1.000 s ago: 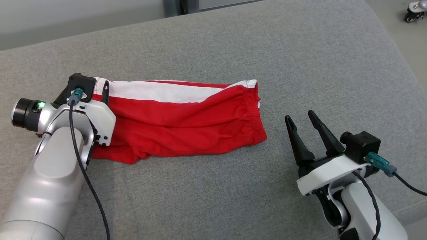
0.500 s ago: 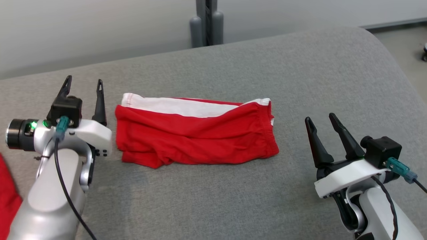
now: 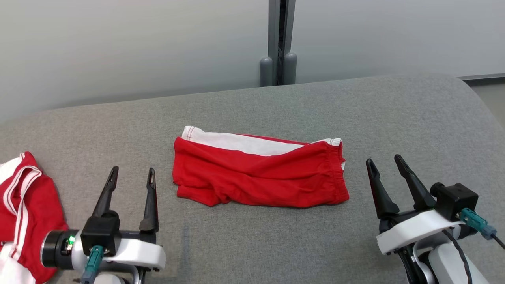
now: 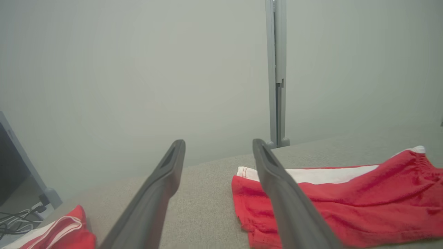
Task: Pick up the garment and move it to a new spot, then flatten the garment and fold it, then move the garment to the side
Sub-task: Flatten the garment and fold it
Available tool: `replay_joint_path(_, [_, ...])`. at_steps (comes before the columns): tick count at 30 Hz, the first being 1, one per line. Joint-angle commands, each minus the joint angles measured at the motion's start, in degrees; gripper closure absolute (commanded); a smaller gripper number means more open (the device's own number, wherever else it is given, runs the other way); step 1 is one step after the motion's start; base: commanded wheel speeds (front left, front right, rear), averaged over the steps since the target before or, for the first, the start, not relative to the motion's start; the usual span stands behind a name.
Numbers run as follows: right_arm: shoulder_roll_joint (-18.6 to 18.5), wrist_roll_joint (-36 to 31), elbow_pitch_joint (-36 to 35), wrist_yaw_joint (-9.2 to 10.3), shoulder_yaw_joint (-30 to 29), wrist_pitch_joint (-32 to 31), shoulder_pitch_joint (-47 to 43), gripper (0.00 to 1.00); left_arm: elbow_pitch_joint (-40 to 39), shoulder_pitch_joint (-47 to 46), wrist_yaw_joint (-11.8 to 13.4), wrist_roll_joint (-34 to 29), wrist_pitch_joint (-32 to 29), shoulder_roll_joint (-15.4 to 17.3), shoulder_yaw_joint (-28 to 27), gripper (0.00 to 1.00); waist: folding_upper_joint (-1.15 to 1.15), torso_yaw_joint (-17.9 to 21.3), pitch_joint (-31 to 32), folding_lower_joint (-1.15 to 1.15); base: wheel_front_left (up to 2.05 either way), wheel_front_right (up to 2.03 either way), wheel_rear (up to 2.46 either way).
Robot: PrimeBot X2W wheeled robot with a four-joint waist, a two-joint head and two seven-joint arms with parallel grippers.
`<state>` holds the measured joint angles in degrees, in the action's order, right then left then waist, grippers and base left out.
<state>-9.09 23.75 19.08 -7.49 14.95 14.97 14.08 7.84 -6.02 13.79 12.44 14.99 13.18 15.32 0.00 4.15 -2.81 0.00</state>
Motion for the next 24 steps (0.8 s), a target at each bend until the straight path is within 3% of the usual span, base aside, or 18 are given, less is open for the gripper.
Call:
replay_joint_path(1, [0.03, -0.43, -0.30, -0.01, -0.42, 0.18, -0.88, 0.00, -0.77, 0.96, -0.05, -0.45, 0.20, -0.39, -0.69, 0.00, 0.00, -0.43, 0.48, 0.00, 0.00, 0.00, 0.00])
replay_joint_path(12, [1.90, 0.03, 2.78, -0.01, -3.42, -1.37, -2.52, 0.00, -2.79, 6.11, -3.16, -3.48, 0.20, -4.73, -2.29, 0.00, 0.00, -2.79, 0.24, 0.00, 0.00, 0.00, 0.00])
replay_joint_path(24, [5.66, 8.79, 17.06, -0.01, -9.04, -5.07, 3.04, 0.00, -1.24, 4.58, -6.04, -5.89, 0.21, -6.03, -2.91, 0.00, 0.00, -7.84, -2.11, 0.00, 0.00, 0.00, 0.00])
